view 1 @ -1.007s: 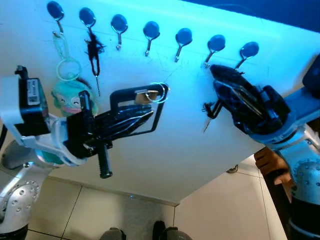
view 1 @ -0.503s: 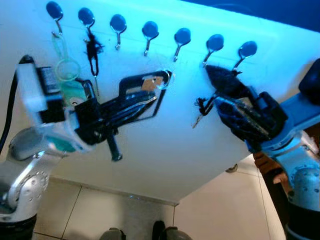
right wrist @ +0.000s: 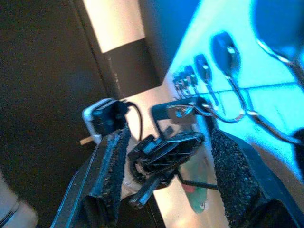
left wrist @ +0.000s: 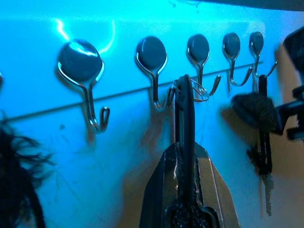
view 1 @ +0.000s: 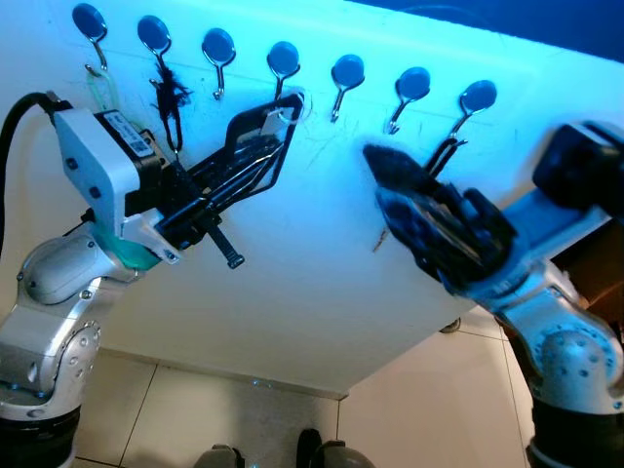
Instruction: Hang keys on a hook
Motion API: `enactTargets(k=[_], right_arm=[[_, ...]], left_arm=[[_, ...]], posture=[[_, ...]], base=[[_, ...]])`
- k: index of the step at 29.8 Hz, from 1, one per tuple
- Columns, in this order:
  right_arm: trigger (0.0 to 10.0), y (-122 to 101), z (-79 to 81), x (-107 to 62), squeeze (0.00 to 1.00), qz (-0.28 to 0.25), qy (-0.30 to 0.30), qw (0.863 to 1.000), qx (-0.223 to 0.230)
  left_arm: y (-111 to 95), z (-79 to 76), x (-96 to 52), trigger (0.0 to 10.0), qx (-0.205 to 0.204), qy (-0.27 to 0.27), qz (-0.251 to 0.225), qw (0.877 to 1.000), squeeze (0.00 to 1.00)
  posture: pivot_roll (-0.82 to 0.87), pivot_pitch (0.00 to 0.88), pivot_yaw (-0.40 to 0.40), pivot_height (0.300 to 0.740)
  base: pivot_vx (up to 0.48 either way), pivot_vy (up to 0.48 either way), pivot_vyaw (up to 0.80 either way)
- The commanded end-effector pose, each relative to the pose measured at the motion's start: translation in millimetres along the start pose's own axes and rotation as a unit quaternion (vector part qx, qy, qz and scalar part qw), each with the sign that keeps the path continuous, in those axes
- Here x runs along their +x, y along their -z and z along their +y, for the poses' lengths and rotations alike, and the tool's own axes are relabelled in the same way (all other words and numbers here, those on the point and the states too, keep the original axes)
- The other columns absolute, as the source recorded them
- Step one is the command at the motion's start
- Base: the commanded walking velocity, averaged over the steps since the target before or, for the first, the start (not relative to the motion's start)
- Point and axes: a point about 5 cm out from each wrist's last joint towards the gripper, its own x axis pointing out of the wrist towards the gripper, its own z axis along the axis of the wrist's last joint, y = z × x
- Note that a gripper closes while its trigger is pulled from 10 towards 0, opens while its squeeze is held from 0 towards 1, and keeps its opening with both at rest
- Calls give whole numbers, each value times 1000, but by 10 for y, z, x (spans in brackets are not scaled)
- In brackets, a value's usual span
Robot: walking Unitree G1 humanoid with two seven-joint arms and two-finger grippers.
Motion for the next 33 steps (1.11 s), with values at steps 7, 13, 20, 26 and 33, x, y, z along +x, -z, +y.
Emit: enactTargets(k=[7,13,20,26,33], right_arm=[[10000,223,5,77,0,22,3,999,38],[10000,306,32,90,0,23,-12,998,61],[7255,294,53,112,0,2,-25,997,74],[3216,274,107,104,0,-9,-47,995,84],[10000,265,124,30,0,-2,-47,996,82]], left_arm=[[-56,-185,3,10000,-2,48,-13,999,0],[-41,-282,-41,10000,-15,84,-4,996,0],[-18,-310,-52,10000,-16,88,2,996,0],[-1,-297,-52,10000,-12,82,6,997,0],[9,-261,-62,10000,-6,72,10,997,0]], posture=[[116,120,-63,740],[119,116,-67,740],[122,113,-70,740],[121,114,-70,740],[118,116,-68,740]], base=[[0,0,0],[0,0,0],[0,0,0],[0,0,0],[0,0,0]])
